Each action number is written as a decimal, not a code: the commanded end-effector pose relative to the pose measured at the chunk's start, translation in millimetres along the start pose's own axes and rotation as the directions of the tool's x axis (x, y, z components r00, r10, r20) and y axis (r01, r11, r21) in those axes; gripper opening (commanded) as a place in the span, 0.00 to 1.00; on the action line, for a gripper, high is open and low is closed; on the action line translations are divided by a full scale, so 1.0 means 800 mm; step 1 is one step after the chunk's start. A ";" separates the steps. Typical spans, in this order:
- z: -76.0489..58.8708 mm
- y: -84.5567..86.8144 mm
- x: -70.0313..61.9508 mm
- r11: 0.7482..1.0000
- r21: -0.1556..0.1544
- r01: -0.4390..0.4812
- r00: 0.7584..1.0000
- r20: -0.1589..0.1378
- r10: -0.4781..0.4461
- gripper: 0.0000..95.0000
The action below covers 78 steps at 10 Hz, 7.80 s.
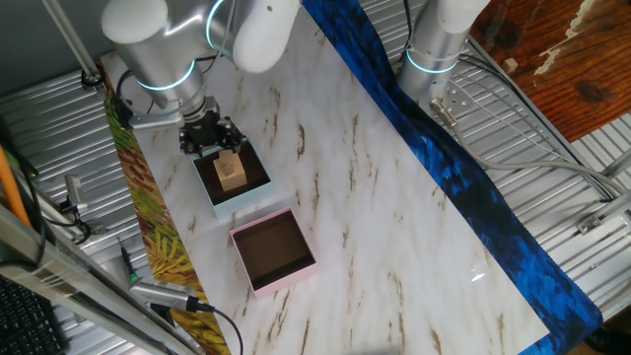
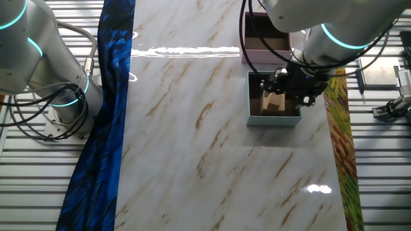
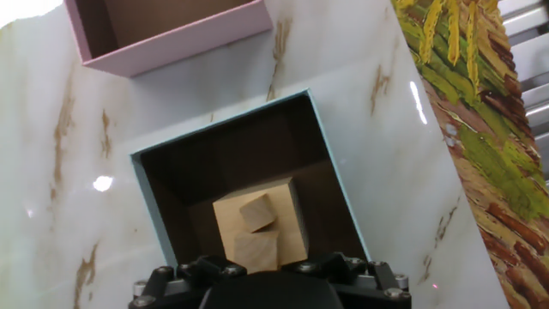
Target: Move an object from one box to another
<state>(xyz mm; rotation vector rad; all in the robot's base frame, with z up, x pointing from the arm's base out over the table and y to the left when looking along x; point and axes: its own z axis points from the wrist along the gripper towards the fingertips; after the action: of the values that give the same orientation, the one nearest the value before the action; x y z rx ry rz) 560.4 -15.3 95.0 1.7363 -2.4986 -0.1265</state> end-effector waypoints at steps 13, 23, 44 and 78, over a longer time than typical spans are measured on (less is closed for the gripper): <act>0.020 0.003 0.005 0.998 0.000 -0.065 0.998 0.010 0.065 0.20; 0.004 0.007 0.009 0.996 -0.001 -0.089 0.996 -0.004 0.089 0.00; -0.064 0.031 -0.021 0.980 0.003 -0.198 0.980 0.026 0.198 0.00; -0.028 0.098 -0.185 0.988 -0.002 -0.153 0.987 0.050 0.152 0.00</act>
<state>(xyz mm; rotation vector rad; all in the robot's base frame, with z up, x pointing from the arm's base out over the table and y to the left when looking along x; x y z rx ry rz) 539.2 151.1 122.9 1.5527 -2.6582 -0.1570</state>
